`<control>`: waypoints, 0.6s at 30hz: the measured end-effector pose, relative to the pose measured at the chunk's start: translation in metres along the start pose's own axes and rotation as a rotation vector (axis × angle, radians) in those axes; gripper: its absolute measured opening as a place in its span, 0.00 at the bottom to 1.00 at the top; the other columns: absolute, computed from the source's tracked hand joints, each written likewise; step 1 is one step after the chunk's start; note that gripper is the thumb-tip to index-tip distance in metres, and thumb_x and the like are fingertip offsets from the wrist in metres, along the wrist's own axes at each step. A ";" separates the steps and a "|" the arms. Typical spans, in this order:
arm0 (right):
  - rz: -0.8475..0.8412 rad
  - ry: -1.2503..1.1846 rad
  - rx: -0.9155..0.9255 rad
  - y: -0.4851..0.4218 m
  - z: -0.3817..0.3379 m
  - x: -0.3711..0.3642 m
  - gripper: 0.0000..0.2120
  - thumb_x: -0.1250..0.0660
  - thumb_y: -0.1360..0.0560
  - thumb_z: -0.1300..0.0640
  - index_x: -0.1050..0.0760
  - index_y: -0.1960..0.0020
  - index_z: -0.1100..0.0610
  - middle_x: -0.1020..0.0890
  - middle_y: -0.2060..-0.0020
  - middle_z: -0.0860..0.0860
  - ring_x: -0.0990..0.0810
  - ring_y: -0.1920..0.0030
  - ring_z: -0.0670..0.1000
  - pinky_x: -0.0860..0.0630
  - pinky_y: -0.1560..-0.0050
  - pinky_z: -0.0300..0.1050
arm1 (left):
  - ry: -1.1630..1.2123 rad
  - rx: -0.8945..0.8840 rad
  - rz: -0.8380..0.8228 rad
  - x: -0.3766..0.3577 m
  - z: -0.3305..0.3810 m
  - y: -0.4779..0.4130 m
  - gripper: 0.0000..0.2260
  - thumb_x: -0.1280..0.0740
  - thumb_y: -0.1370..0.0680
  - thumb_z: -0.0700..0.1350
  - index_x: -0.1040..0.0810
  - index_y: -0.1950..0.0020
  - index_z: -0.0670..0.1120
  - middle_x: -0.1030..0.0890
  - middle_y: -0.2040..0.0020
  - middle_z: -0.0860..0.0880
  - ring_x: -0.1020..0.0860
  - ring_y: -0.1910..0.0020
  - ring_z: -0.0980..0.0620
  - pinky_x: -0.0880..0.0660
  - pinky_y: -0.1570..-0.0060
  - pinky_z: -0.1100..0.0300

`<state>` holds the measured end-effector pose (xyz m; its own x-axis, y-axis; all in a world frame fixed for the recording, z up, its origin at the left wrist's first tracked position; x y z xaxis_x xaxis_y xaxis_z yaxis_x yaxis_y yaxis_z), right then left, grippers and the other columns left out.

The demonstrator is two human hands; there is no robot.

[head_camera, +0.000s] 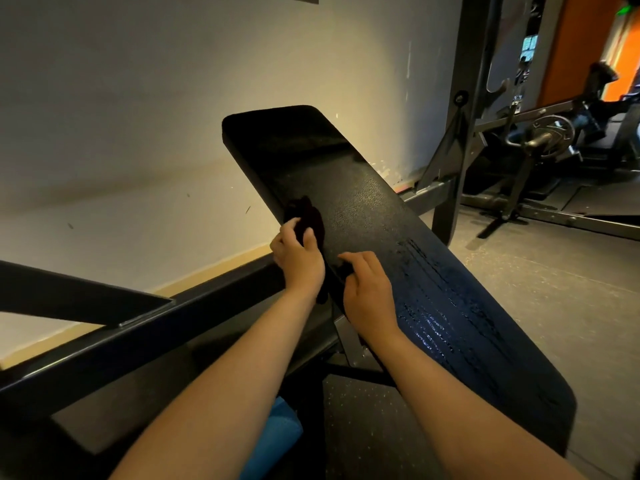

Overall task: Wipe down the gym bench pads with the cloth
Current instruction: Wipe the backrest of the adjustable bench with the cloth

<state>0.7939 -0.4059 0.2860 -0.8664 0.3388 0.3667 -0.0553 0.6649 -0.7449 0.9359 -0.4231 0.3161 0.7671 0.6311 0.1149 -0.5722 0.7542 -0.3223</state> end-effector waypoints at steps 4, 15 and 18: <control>0.005 0.037 -0.004 0.005 -0.001 0.000 0.16 0.39 0.24 0.70 0.22 0.39 0.60 0.21 0.46 0.52 0.22 0.49 0.49 0.23 0.51 0.42 | 0.011 0.049 -0.014 -0.011 -0.022 0.039 0.20 0.40 0.16 0.50 0.36 0.25 0.50 0.41 0.23 0.45 0.39 0.26 0.44 0.33 0.39 0.56; 0.026 0.330 0.036 0.041 0.011 0.014 0.16 0.33 0.24 0.62 0.22 0.37 0.59 0.20 0.43 0.52 0.25 0.42 0.53 0.27 0.45 0.49 | 0.100 0.250 0.003 -0.003 -0.035 0.050 0.20 0.45 0.14 0.50 0.42 0.23 0.47 0.36 0.24 0.42 0.30 0.29 0.42 0.32 0.43 0.57; 0.023 0.251 -0.006 0.041 0.013 0.019 0.14 0.34 0.23 0.62 0.21 0.38 0.58 0.19 0.43 0.51 0.24 0.41 0.51 0.26 0.43 0.48 | 0.169 0.309 0.012 -0.010 -0.024 0.033 0.23 0.46 0.14 0.53 0.47 0.22 0.49 0.36 0.24 0.40 0.29 0.30 0.41 0.31 0.44 0.55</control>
<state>0.7684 -0.3806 0.2554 -0.7171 0.5081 0.4771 -0.0330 0.6589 -0.7515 0.9166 -0.4087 0.2815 0.7819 0.6211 -0.0530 -0.6227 0.7822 -0.0201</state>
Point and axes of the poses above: each hand's wrist, its own y-axis away from the middle knuckle, its own x-axis out of the back of the hand, z = x × y, the point moved 7 cm from there along -y, towards the middle knuckle
